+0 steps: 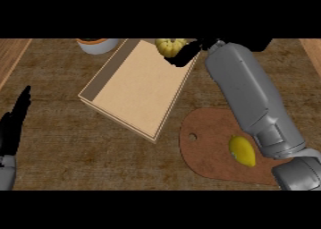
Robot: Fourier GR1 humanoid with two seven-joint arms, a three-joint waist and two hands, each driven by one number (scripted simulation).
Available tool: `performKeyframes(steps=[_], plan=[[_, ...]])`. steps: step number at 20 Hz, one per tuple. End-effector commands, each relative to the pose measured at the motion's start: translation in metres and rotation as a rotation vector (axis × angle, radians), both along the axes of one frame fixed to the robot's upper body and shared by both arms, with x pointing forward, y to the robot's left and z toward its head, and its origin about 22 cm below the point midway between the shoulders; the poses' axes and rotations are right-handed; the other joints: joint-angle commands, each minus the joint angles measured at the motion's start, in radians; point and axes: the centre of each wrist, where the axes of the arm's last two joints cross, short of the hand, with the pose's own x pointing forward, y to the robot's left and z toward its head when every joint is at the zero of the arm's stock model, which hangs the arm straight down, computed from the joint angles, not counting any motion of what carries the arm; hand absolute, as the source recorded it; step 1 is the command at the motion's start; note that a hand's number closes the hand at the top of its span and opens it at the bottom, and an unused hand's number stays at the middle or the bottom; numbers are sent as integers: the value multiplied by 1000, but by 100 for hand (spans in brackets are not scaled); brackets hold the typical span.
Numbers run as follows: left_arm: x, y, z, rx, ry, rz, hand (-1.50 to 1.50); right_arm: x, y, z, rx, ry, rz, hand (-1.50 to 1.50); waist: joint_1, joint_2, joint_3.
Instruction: Pick the squash from the cutting board and place it in the cardboard box
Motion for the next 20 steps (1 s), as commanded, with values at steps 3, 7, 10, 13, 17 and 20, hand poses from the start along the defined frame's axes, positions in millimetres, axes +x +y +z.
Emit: performKeyframes(steps=[3, 7, 10, 13, 17, 20], plan=[[5, -2, -7, 13, -11, -11, 0, -1, 54, 8, 55, 139, -8, 150, 17, 9, -1], [9, -11, 0, 21, -20, -34, 0, 1, 69, 23, 45, 161, -33, 150, 44, 14, -1], [8, -15, 10, 9, -13, -82, 0, 3, 63, 0, 43, 148, -67, 150, 73, 21, -1], [27, -32, 9, 18, -37, -86, 0, 3, 62, -10, 29, 164, -98, 150, 82, 30, -1], [30, -27, 19, 2, -31, -109, 0, 3, 58, -24, 8, 147, -195, 150, 102, 32, -2], [32, -36, 11, 18, -42, -129, 0, 2, 53, -37, 16, 263, -229, -150, 133, 42, -3]])
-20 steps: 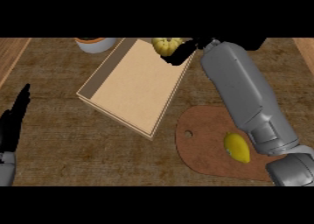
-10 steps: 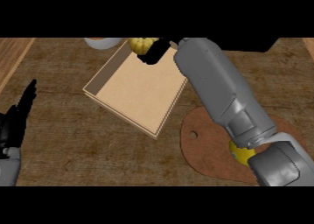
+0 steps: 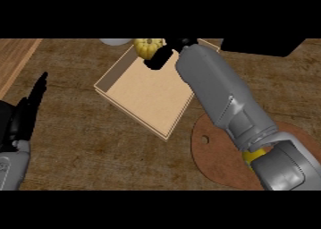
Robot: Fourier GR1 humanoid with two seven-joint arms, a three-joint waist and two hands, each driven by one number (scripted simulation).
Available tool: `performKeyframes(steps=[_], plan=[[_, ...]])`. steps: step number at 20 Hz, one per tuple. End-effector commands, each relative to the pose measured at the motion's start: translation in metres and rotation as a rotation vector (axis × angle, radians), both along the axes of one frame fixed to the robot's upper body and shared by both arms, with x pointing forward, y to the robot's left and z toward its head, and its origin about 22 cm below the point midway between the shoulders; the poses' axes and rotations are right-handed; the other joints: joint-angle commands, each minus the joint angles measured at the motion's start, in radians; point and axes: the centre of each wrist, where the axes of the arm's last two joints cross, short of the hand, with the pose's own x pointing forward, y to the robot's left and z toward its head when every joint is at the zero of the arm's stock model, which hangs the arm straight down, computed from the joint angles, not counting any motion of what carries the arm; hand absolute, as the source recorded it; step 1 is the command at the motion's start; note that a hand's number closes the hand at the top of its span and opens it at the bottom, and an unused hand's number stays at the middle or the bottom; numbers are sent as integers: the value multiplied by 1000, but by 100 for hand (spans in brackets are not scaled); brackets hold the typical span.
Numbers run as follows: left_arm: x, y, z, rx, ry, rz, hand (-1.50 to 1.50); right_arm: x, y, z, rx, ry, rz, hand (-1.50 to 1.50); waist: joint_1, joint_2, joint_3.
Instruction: Pick the squash from the cutting board and place it in the cardboard box
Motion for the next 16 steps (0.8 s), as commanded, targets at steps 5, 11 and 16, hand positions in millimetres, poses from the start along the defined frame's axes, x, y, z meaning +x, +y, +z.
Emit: performKeyframes(steps=[5, 11, 16], plan=[[7, -14, -6, 0, -2, -31, 0, 0, -4, -13, 43, 159, -52, -150, 27, 11, 0], [15, -19, 2, -9, 3, -16, 0, 1, -4, -8, 172, 65, -28, -150, 22, 9, 1], [15, -10, 3, -6, -1, -16, 0, 2, -8, -6, 353, -21, -33, -150, 5, 13, 2]])
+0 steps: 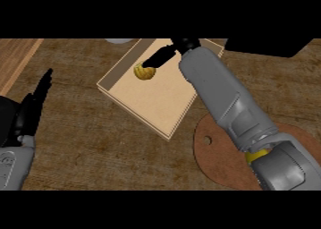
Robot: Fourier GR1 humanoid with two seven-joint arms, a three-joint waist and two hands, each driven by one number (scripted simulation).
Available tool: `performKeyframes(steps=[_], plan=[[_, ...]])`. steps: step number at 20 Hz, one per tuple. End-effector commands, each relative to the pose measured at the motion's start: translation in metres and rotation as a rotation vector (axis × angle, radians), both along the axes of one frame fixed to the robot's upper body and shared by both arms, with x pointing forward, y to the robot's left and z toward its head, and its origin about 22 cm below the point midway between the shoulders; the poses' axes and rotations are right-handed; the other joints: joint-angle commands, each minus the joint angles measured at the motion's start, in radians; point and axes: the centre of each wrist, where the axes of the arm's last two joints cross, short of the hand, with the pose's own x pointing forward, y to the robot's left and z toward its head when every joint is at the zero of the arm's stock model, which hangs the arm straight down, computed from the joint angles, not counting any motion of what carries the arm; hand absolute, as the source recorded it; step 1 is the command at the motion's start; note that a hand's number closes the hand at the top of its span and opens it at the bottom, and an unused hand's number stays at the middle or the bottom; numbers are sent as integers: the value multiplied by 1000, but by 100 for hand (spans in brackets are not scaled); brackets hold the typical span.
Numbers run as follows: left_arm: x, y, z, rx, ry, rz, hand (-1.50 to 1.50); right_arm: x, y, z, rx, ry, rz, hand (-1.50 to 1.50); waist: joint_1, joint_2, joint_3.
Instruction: Pick the squash from the cutting board and place it in the cardboard box
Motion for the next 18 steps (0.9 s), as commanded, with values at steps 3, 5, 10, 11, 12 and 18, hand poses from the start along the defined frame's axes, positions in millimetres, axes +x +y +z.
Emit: performKeyframes(steps=[3, 5, 10, 11, 12, 18], plan=[[-7, 4, -8, -27, 22, 32, 0, 4, -3, 18, 244, -46, -42, -150, -35, -12, 1], [-3, 10, 3, 7, -11, 41, 0, 5, -11, 8, 293, -34, -48, -150, -41, -9, 1], [-12, 22, -10, 0, 21, 67, 0, 16, -61, 13, 375, -35, -26, -150, -65, -13, 1], [-12, 14, -11, -2, 15, 68, 0, 19, -75, 18, 382, -26, -46, -150, -65, -13, 1], [-18, 18, -18, 3, -2, 73, 0, 19, -87, 10, 389, -30, -65, -150, -65, -13, 1], [-22, 18, -12, -1, 9, 67, 0, 19, -170, 7, 341, -15, -135, -150, -72, -15, 2]])
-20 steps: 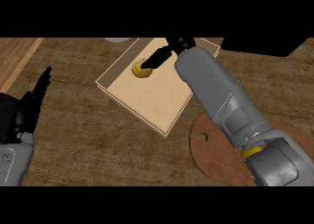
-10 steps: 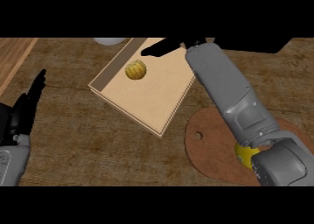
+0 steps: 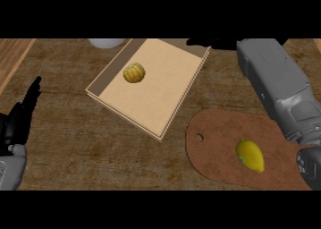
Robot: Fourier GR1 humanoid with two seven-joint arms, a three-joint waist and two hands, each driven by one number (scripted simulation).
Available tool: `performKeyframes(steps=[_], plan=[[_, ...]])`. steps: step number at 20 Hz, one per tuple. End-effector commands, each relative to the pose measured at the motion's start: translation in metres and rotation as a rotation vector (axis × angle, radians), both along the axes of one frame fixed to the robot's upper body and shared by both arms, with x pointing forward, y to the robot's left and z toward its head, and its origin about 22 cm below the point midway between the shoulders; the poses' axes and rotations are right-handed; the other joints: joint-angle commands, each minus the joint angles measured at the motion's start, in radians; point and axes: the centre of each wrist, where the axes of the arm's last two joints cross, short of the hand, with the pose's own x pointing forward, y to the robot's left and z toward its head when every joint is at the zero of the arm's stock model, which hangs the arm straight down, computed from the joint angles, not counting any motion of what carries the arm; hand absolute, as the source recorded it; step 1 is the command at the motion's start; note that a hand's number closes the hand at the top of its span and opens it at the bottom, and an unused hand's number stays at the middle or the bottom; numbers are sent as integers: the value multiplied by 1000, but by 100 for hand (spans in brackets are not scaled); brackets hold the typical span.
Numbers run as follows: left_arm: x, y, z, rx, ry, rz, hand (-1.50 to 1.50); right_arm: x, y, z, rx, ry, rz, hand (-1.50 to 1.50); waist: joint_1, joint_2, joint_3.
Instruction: Pick the squash from the cutting board and place it in the cardboard box
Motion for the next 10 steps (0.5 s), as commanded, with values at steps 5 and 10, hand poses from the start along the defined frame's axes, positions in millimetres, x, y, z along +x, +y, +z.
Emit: performKeyframes(steps=[5, 10], plan=[[-14, 5, -9, -3, 7, 3, 0, -8, -95, 2, -27, -5, -31, -150, -1, 0, 1], [0, 7, 4, -5, -7, 1, 0, -16, -133, 3, -129, 20, 33, -150, -1, 8, 2]])
